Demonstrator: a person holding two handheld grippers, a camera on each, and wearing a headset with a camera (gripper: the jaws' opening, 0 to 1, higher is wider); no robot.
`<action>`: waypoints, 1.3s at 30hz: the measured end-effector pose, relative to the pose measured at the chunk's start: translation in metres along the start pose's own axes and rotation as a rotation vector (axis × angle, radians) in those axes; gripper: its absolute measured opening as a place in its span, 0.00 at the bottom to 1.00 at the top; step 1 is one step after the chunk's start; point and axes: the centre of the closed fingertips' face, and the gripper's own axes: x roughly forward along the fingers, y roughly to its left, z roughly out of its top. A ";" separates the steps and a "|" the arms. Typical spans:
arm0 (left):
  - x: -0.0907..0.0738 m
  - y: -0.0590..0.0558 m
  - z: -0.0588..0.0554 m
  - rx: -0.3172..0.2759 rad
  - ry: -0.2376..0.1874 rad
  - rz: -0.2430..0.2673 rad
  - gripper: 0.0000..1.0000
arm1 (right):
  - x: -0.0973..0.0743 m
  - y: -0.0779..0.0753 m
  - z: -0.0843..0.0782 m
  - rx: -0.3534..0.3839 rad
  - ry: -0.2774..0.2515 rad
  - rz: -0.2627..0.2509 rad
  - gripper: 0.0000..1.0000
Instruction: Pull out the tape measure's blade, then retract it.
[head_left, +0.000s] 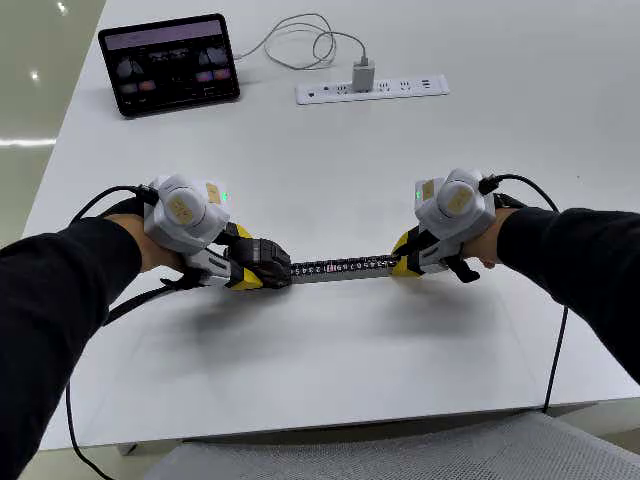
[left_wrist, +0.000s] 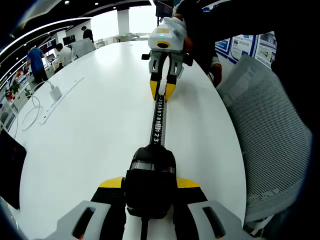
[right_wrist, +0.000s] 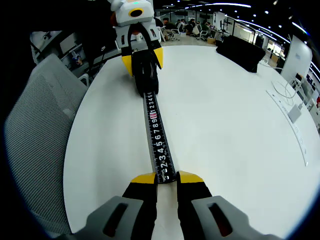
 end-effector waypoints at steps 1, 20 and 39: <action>0.000 0.000 0.000 0.001 0.001 0.000 0.32 | 0.000 0.000 -0.001 -0.001 0.001 0.000 0.10; 0.000 -0.002 0.001 0.004 -0.002 0.000 0.32 | -0.007 -0.002 -0.009 0.012 0.009 -0.005 0.10; 0.000 -0.001 0.001 0.001 -0.008 0.005 0.32 | -0.010 -0.004 -0.015 0.002 0.020 -0.005 0.09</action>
